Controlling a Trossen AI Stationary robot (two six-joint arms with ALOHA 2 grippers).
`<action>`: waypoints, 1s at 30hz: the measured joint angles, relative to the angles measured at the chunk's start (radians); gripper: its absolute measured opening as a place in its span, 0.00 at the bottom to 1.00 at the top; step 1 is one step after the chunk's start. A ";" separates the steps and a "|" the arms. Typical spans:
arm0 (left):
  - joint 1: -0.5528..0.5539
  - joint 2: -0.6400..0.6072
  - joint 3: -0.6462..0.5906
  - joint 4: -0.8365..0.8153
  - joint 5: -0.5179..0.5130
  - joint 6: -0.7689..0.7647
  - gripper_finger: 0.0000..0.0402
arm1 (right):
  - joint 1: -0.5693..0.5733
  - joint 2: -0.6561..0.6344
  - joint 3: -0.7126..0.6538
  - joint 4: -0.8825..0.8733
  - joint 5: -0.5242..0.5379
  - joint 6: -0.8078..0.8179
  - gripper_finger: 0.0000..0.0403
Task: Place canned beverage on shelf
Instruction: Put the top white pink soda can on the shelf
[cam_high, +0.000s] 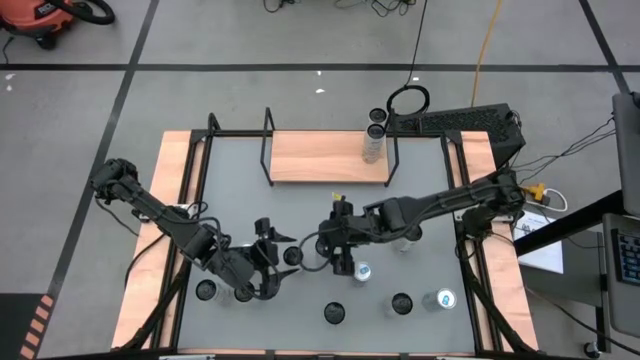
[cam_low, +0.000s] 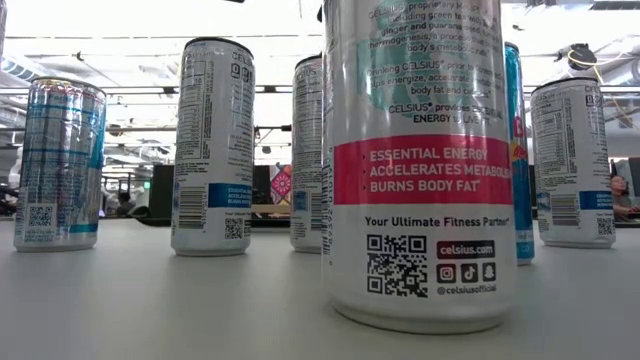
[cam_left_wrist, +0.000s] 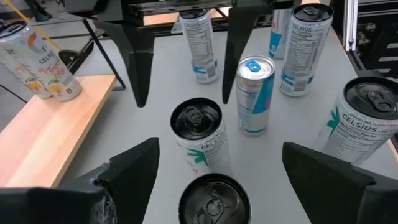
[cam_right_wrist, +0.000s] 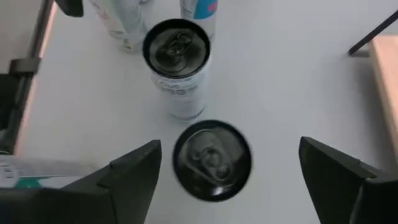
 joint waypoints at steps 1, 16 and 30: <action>0.000 0.000 0.000 0.000 0.000 0.001 0.84 | -0.004 0.000 0.000 0.003 0.000 -0.018 0.79; 0.002 0.001 0.000 0.003 -0.015 0.061 0.84 | -0.040 0.072 0.000 0.014 -0.131 -0.060 0.79; 0.002 0.006 -0.002 0.005 -0.015 0.059 0.84 | -0.038 0.127 0.000 -0.017 -0.134 -0.052 0.66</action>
